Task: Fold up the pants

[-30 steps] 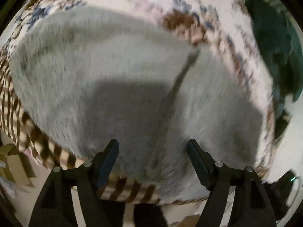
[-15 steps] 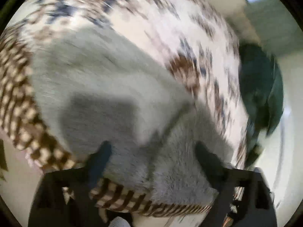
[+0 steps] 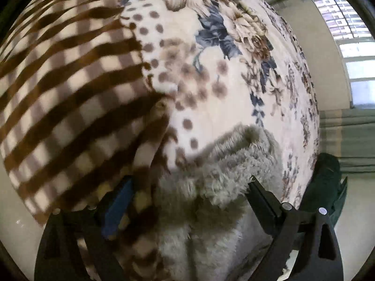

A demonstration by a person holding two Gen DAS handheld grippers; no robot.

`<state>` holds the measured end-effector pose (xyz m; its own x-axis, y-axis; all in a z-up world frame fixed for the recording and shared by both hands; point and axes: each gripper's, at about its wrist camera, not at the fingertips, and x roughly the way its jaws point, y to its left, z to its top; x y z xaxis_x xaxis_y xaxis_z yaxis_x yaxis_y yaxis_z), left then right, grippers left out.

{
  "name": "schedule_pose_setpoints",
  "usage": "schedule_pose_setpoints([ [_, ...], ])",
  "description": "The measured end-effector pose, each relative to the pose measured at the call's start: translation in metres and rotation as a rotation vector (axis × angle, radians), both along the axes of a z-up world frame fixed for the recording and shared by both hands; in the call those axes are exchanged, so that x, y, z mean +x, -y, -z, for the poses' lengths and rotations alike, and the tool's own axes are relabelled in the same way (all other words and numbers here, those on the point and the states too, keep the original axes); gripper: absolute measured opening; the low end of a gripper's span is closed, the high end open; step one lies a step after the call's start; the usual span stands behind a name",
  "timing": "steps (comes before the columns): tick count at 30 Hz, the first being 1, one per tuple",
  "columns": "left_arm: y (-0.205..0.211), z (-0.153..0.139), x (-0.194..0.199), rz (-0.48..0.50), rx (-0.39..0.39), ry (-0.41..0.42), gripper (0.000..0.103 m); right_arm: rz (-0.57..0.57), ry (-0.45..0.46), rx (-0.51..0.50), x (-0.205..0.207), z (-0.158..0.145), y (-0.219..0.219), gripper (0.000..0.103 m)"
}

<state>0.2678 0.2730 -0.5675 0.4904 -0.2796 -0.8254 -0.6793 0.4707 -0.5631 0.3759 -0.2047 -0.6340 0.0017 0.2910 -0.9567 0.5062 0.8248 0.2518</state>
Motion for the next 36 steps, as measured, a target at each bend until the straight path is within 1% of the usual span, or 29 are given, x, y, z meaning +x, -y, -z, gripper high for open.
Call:
schedule_pose_setpoints([
  [3, 0.002, -0.006, 0.004, 0.056, 0.046, 0.018, 0.094, 0.018, -0.032, -0.009, 0.001, 0.008, -0.004, 0.081],
  [4, 0.004, -0.004, 0.006, 0.077, 0.045, 0.032, 0.094, 0.024, -0.040, -0.012, 0.002, 0.010, -0.005, 0.081],
  [7, 0.004, 0.007, 0.008, 0.110, 0.040, 0.031, 0.094, 0.037, -0.051, -0.010, 0.002, 0.014, -0.006, 0.081],
  [10, 0.002, 0.016, 0.007, 0.100, 0.019, 0.036, 0.094, 0.028, -0.053, -0.018, 0.006, 0.016, -0.011, 0.081],
  [11, 0.001, 0.015, 0.006, 0.096, 0.019, 0.042, 0.093, 0.028, -0.054, -0.020, 0.008, 0.017, -0.012, 0.081],
  [12, 0.002, 0.014, 0.006, 0.091, 0.022, 0.048, 0.090, 0.031, -0.054, -0.019, 0.008, 0.017, -0.012, 0.081],
  [13, 0.003, 0.010, 0.004, 0.086, 0.036, 0.058, 0.074, 0.033, -0.054, -0.017, 0.008, 0.017, -0.012, 0.081],
  [14, 0.004, 0.005, 0.000, 0.090, 0.054, 0.068, 0.048, 0.034, -0.054, -0.018, 0.008, 0.017, -0.011, 0.081],
  [15, 0.008, -0.002, 0.000, 0.107, 0.079, 0.084, 0.036, 0.037, -0.055, -0.020, 0.008, 0.017, -0.011, 0.081],
  [16, 0.011, -0.007, 0.000, 0.117, 0.092, 0.098, 0.027, 0.038, -0.058, -0.019, 0.008, 0.018, -0.011, 0.081],
  [17, 0.014, -0.014, -0.001, 0.121, 0.119, 0.111, 0.024, 0.039, -0.059, -0.019, 0.008, 0.018, -0.011, 0.081],
  [20, 0.023, -0.030, 0.000, 0.133, 0.176, 0.139, 0.021, 0.041, -0.056, -0.015, 0.008, 0.018, -0.009, 0.081],
  [23, 0.028, -0.045, -0.002, 0.129, 0.203, 0.165, 0.019, 0.039, -0.052, -0.011, 0.009, 0.017, -0.007, 0.081],
  [27, 0.044, -0.077, -0.008, 0.129, 0.226, 0.240, 0.017, 0.026, -0.034, -0.011, 0.007, 0.011, 0.000, 0.081],
  [32, 0.086, -0.129, -0.007, 0.190, 0.234, 0.357, 0.016, 0.033, -0.005, 0.026, 0.005, 0.002, 0.012, 0.081],
  [36, 0.140, -0.173, -0.006, 0.277, 0.236, 0.446, 0.016, 0.034, 0.033, 0.062, 0.001, -0.009, 0.025, 0.081],
])
